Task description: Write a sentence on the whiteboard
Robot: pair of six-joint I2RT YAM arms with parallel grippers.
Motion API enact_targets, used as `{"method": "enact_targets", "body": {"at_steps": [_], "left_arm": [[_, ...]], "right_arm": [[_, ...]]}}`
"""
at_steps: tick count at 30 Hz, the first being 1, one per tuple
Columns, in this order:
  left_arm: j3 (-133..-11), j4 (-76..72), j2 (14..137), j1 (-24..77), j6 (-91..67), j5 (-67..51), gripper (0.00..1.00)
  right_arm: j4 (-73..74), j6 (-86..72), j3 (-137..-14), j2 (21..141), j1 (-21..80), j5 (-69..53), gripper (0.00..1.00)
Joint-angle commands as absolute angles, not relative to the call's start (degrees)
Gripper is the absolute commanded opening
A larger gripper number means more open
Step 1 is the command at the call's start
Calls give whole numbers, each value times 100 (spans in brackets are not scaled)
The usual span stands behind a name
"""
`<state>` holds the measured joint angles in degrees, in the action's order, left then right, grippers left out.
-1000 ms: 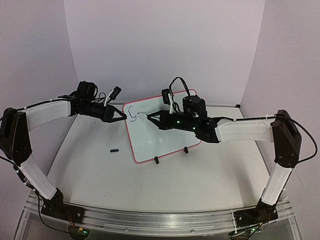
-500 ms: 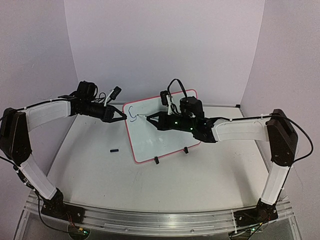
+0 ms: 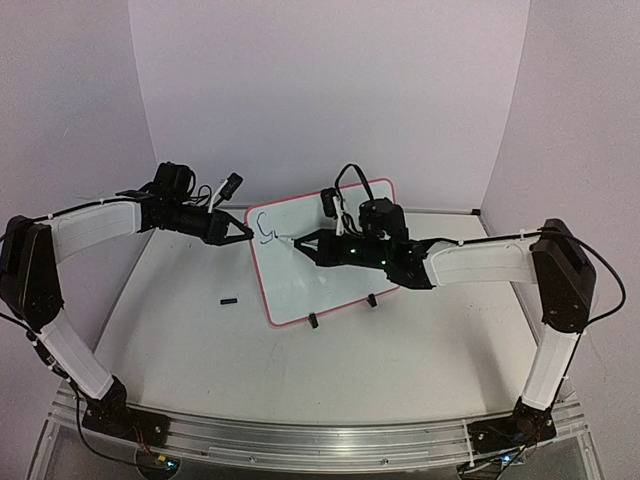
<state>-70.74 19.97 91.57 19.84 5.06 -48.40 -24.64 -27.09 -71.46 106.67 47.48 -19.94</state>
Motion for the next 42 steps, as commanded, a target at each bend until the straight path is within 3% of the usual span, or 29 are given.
{"method": "enact_targets", "body": {"at_steps": [1,42], "left_arm": [[-7040,2136,9001,2049,681,-4790,0],[-7069,2193,9027,2101,743,-4738,0]], "right_arm": [[-2551,-2773,-7058,10608,4719,-1943,0],[-3101,-2900,-6884,10488,4667,-1375,0]]}}
